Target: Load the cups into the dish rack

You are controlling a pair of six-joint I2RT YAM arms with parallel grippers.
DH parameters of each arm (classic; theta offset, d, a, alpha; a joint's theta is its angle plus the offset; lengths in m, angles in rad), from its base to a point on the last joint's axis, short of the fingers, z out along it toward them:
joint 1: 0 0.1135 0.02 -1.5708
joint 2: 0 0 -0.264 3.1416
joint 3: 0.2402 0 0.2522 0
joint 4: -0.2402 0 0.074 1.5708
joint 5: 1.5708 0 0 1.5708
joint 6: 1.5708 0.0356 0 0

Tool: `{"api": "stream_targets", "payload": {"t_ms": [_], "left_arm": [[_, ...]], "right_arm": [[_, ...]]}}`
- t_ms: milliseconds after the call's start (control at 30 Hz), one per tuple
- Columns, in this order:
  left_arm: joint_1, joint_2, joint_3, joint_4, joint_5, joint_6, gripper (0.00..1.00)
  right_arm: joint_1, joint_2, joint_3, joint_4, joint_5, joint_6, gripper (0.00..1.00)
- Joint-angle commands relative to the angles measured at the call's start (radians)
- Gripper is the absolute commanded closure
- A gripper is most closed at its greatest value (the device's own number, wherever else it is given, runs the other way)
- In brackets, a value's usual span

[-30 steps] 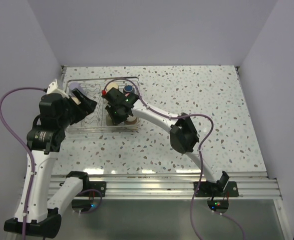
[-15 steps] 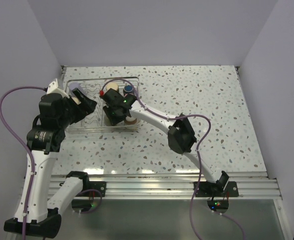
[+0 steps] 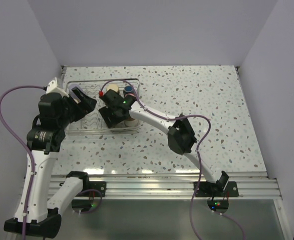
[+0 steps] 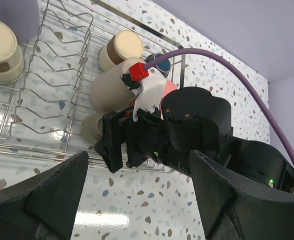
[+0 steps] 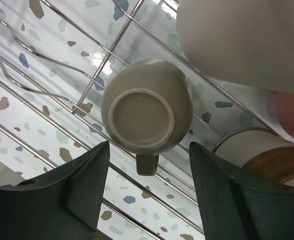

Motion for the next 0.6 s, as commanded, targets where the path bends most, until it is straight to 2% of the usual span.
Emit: {"api": "stream_targets", "payload": {"t_ms": [0, 567], "left_arm": [[0.008, -0.003, 0.000, 0.053, 0.005, 0.019, 0.15], [0.006, 0.011, -0.014, 0.078, -0.013, 0.024, 0.15]], "right_arm": [[0.037, -0.071, -0.031, -0.043, -0.009, -0.022, 0.31], [0.049, -0.273, -0.166, -0.001, -0.020, -0.004, 0.29]]}}
